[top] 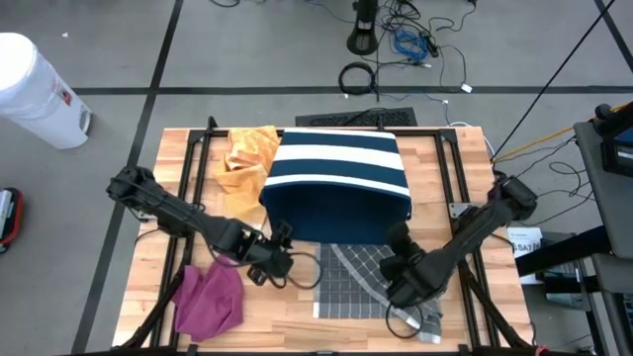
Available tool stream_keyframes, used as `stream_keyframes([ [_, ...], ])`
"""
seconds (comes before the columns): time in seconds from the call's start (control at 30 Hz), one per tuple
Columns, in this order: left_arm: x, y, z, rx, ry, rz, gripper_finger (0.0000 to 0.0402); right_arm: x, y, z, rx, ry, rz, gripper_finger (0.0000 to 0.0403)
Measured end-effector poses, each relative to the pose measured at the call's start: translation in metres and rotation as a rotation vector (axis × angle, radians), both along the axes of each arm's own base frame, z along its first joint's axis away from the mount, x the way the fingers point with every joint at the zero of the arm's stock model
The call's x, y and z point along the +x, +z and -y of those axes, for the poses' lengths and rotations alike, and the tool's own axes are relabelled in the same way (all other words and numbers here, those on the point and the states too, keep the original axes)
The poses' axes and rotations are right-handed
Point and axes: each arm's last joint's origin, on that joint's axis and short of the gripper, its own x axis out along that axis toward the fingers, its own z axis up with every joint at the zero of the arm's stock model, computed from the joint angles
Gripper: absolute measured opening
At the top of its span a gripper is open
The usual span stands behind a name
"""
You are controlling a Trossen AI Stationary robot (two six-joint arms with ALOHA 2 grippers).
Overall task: Fold towel
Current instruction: Fold the gray patterned towel
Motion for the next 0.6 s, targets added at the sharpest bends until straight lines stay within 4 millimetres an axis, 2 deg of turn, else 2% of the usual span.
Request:
stream_keyframes([
  [0.17, -0.013, 0.01, 0.02, 0.102, -0.042, 0.084, 0.0174, -0.005, 0.051, 0.0, 0.186, 0.003, 0.185, 0.0],
  [0.3, -0.018, 0.012, 0.03, 0.119, -0.045, 0.116, 0.0174, -0.006, 0.072, 0.003, 0.292, 0.005, 0.32, 0.0],
  [0.43, -0.021, 0.012, 0.035, 0.11, -0.036, 0.123, 0.0174, 0.006, 0.072, -0.004, 0.383, 0.015, 0.392, 0.0],
  [0.6, -0.027, 0.011, 0.038, 0.13, 0.032, 0.139, 0.0174, 0.016, 0.05, -0.027, 0.375, 0.035, 0.375, 0.0011],
])
